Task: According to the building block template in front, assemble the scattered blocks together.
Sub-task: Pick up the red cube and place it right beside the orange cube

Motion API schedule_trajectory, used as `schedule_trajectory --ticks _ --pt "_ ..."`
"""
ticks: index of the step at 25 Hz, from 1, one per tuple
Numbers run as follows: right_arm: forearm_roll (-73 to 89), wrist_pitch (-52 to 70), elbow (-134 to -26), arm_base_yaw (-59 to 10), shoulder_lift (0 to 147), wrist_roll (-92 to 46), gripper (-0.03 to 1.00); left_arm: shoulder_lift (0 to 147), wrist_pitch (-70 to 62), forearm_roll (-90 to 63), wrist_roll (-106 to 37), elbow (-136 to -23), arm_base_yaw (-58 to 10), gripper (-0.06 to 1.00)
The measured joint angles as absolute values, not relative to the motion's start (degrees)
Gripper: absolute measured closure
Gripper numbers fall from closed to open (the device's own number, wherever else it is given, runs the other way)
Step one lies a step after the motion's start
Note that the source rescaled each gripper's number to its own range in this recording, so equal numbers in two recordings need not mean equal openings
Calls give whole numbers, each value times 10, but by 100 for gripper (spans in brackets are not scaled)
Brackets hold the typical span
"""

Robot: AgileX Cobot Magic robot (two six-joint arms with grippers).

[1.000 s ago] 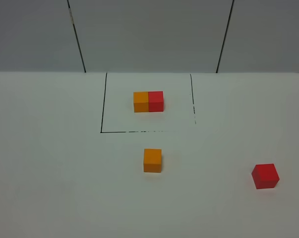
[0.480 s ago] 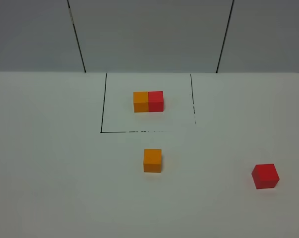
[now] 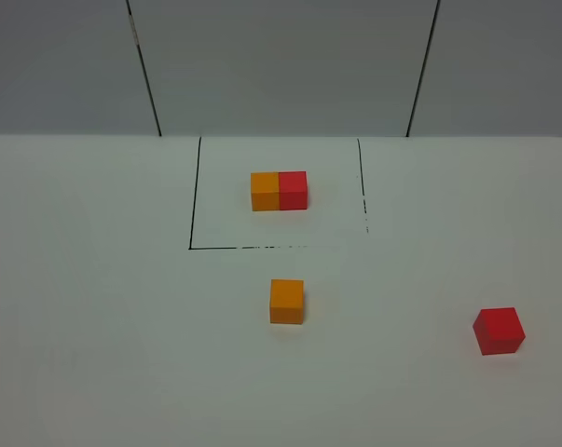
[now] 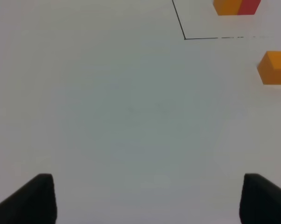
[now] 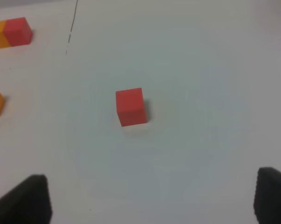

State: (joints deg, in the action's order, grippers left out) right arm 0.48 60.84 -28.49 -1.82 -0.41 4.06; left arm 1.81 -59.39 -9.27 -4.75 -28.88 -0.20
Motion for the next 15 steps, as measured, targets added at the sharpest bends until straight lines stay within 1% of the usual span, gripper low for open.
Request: schedule_trajectory --ticks 15 --pt "5 608 -285 -18 -4 41 23 18 -594 -92 -48 -289 -2 27"
